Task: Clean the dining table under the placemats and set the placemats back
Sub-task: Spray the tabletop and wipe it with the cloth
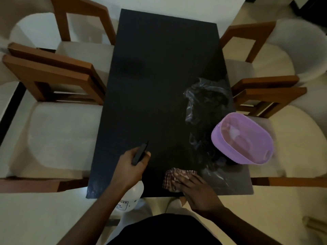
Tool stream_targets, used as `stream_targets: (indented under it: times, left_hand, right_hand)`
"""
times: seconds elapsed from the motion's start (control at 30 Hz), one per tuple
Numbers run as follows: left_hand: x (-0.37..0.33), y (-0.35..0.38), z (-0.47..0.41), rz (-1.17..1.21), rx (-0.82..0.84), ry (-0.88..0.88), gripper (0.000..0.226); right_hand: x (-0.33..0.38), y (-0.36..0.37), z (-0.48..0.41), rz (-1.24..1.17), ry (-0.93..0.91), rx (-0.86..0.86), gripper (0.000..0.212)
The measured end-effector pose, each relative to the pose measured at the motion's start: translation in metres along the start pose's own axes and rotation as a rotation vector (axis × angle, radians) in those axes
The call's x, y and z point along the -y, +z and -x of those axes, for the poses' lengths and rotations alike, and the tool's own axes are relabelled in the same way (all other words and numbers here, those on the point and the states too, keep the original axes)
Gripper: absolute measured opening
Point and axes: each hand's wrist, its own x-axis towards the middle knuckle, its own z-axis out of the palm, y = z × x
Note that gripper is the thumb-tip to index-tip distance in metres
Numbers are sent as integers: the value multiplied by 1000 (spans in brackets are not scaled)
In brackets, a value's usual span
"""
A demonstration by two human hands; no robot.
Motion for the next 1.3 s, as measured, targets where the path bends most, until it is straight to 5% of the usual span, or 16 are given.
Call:
stream_targets:
  times: [0.13, 0.3, 0.5, 0.63, 0.9, 1.13, 1.3]
  left_hand:
    - [-16, 24, 2, 6, -4, 42, 25]
    - [-47, 57, 7, 19, -20, 167, 29]
    - [-90, 95, 6, 18, -23, 299, 29]
    - [-117, 124, -1, -1, -4, 426, 33]
    - [-178, 193, -25, 31, 90, 599, 25]
    - [-217, 257, -54, 37, 179, 700, 19]
    - [-208, 290, -90, -14, 288, 715, 22]
  right_hand:
    - [-10, -19, 14, -262, 63, -138, 50]
    - [-17, -37, -16, -222, 294, -23, 83]
    - [-16, -41, -37, -166, 347, 154, 36]
    - [-23, -54, -27, -322, 295, 251, 36]
    - [-102, -125, 80, -1446, 503, -210, 28]
    - [-162, -175, 103, -1710, 722, -585, 28]
    - [-184, -182, 59, -1850, 1062, -535, 11]
